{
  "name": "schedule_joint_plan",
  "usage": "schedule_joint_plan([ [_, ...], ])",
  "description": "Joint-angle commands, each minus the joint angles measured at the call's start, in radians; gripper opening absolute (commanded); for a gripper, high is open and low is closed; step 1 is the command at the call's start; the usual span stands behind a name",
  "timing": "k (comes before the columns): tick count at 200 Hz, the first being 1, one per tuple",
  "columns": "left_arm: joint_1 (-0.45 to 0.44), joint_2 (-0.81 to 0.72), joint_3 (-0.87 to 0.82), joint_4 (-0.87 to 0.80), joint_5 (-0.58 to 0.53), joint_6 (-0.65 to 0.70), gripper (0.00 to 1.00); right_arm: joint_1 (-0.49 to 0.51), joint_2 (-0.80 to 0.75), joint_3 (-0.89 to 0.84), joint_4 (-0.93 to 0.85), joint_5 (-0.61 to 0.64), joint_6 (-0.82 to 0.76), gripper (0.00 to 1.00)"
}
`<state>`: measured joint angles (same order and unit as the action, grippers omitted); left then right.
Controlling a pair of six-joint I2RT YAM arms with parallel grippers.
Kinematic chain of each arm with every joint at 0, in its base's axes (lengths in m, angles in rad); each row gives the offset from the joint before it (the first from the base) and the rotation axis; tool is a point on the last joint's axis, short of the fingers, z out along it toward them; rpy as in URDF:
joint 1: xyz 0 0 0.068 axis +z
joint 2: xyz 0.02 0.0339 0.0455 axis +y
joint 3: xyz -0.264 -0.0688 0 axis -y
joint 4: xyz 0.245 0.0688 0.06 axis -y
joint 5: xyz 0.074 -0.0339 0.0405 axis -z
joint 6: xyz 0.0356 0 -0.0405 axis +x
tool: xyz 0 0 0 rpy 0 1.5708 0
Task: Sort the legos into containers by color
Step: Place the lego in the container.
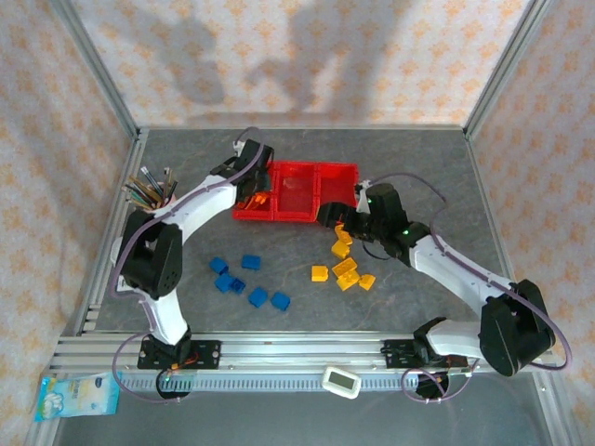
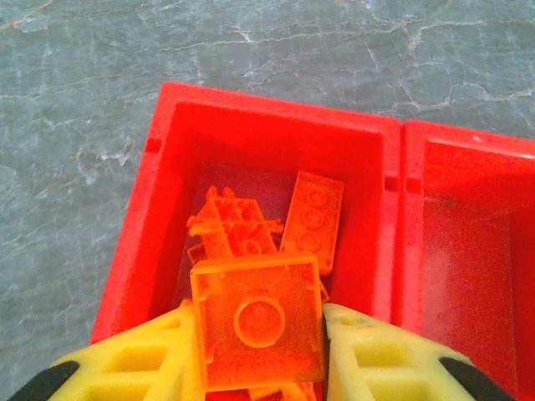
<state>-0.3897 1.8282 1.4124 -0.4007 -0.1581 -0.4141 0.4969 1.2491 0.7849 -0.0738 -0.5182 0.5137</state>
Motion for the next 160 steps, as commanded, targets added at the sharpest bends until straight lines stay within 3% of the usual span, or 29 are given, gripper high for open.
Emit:
schedule_joint_plan([
  [1, 0.015, 0.057, 0.06, -0.017, -0.007, 0.029, 0.36, 0.006, 0.005, 0.033, 0.003, 0.036, -0.019, 1.0],
  [69, 0.022, 0.086, 0.119, -0.065, 0.016, 0.048, 0.56, 0.014, 0.026, 0.076, -0.087, 0.085, -0.071, 1.0],
  [97, 0.019, -0.044, 0.048, -0.059, 0.059, 0.033, 0.61, 0.049, 0.039, 0.105, -0.147, 0.137, -0.087, 1.0],
  [160, -0.068, -0.388, -0.313, 0.0, 0.143, -0.016, 0.74, 0.213, 0.078, 0.149, -0.299, 0.329, -0.063, 1.0],
])
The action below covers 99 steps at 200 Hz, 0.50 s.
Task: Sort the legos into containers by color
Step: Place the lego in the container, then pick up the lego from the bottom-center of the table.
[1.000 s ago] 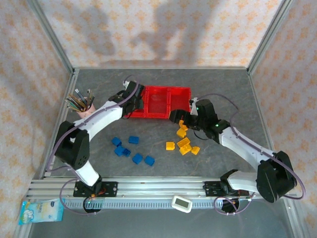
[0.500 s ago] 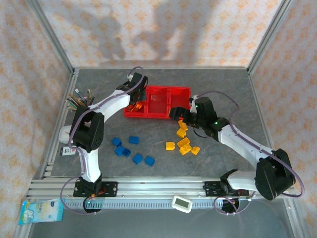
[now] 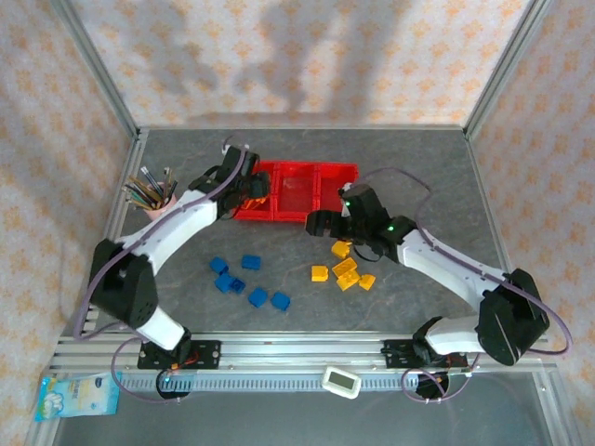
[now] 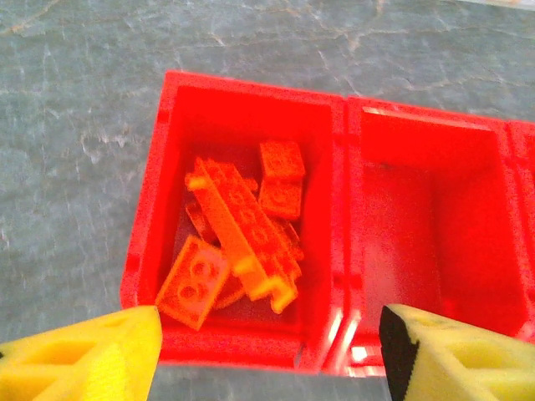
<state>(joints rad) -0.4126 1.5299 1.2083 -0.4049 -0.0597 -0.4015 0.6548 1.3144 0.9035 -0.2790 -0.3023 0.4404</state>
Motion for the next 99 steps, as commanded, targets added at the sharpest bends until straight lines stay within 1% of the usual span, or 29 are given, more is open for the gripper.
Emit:
schedule_joint_plan([
  [1, -0.047, -0.097, -0.115, 0.004, 0.045, -0.029, 0.74, 0.058, 0.014, 0.03, -0.096, 0.116, 0.012, 1.0],
  [9, -0.068, -0.142, -0.165, 0.012, 0.057, -0.04, 0.76, 0.086, 0.019, 0.035, -0.118, 0.144, 0.026, 1.0],
  [27, -0.118, -0.235, -0.268, 0.034, 0.093, -0.061, 0.82, 0.143, 0.032, 0.041, -0.162, 0.224, 0.064, 0.97],
  [38, -0.144, -0.279, -0.322, 0.045, 0.134, -0.068, 0.86, 0.173, 0.041, 0.038, -0.182, 0.265, 0.095, 0.92],
  [52, -0.17, -0.328, -0.376, 0.049, 0.165, -0.082, 0.91, 0.208, 0.056, 0.035, -0.201, 0.3, 0.128, 0.9],
  [79, -0.189, -0.418, -0.472, 0.083, 0.23, -0.113, 0.99, 0.281, 0.111, 0.036, -0.216, 0.341, 0.179, 0.87],
  [99, -0.19, -0.472, -0.523, 0.104, 0.257, -0.139, 0.99, 0.318, 0.177, 0.056, -0.247, 0.38, 0.204, 0.85],
])
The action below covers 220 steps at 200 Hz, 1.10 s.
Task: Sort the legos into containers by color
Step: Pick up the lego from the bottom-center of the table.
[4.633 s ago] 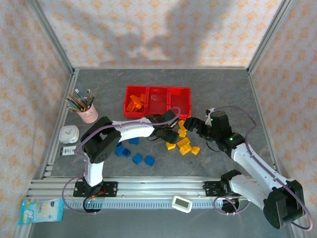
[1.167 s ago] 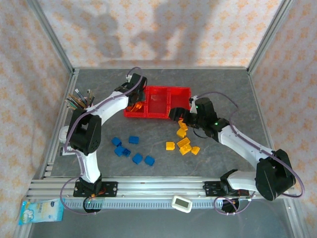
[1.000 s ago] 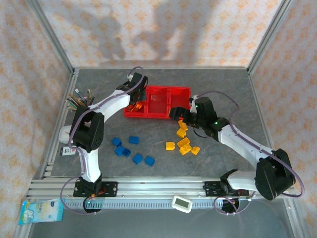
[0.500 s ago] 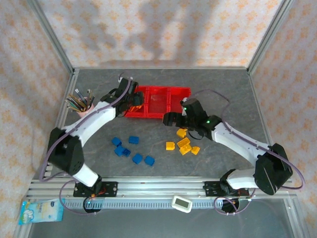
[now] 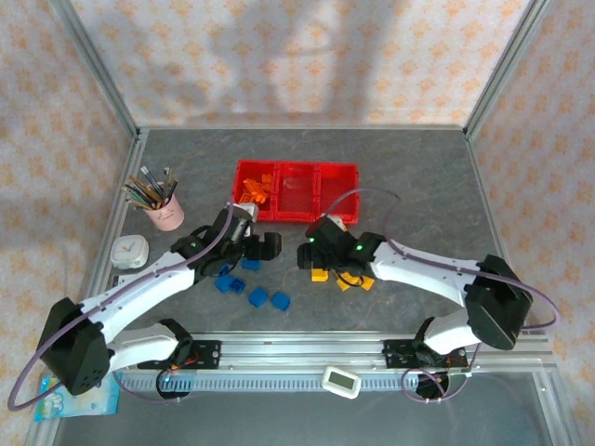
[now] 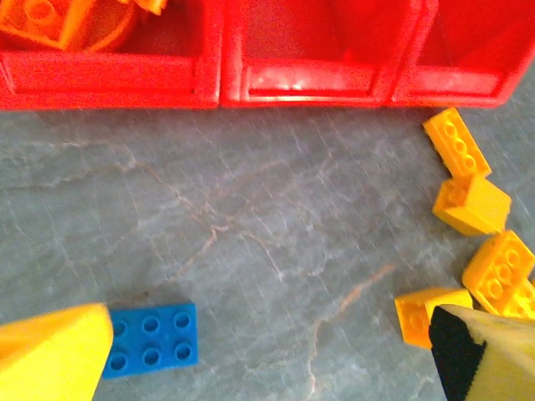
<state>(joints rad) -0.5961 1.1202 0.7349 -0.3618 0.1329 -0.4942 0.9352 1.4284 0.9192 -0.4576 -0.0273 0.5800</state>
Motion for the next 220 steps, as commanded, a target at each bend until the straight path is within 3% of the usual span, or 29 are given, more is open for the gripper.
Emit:
schedule_joint_plan([
  [1, -0.007, -0.065, -0.052, 0.062, 0.066, -0.048, 0.99, 0.039, 0.068, 0.041, -0.07, 0.108, 0.065, 0.84],
  [96, -0.007, -0.161, -0.114, 0.057, 0.024, -0.086, 0.99, 0.064, 0.239, 0.076, -0.038, 0.133, 0.059, 0.7],
  [132, -0.007, -0.174, -0.121, 0.06, 0.015, -0.119, 0.99, 0.066, 0.258, 0.085, -0.02, 0.124, 0.049, 0.62],
  [178, -0.007, -0.183, -0.121, 0.052, 0.011, -0.117, 0.99, 0.065, 0.268, 0.101, -0.012, 0.118, 0.021, 0.45],
  [220, -0.007, -0.201, -0.121, 0.049, 0.001, -0.116, 0.99, 0.066, 0.244, 0.115, -0.022, 0.127, -0.001, 0.38],
])
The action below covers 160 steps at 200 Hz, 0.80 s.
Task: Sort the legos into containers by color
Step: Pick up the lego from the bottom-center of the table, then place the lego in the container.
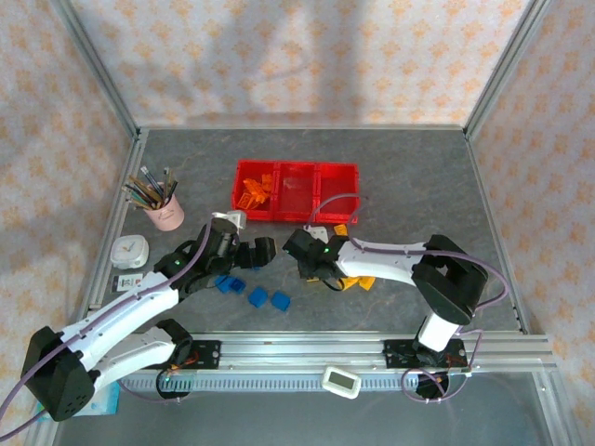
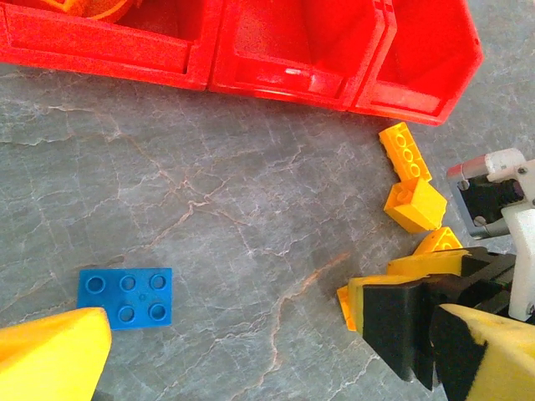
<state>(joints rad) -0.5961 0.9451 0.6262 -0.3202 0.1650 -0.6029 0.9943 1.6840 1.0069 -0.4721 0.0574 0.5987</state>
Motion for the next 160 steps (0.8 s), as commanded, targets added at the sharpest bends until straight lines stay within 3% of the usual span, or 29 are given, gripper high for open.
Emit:
schedule_joint_plan([
  [1, -0.007, -0.026, -0.011, 0.008, -0.031, -0.007, 0.99, 0.006, -0.013, 0.028, -0.008, 0.042, -0.02, 0.38],
  [41, -0.005, -0.042, 0.014, -0.015, -0.076, -0.006, 0.99, -0.001, -0.057, 0.074, -0.014, 0.05, -0.045, 0.38],
  [84, 0.018, -0.017, 0.076, -0.038, -0.146, -0.004, 0.99, -0.088, -0.045, 0.206, -0.004, 0.05, -0.133, 0.39],
  [160, 0.13, 0.089, 0.144, 0.058, -0.131, -0.018, 0.99, -0.229, 0.237, 0.565, 0.025, 0.085, -0.279, 0.41],
])
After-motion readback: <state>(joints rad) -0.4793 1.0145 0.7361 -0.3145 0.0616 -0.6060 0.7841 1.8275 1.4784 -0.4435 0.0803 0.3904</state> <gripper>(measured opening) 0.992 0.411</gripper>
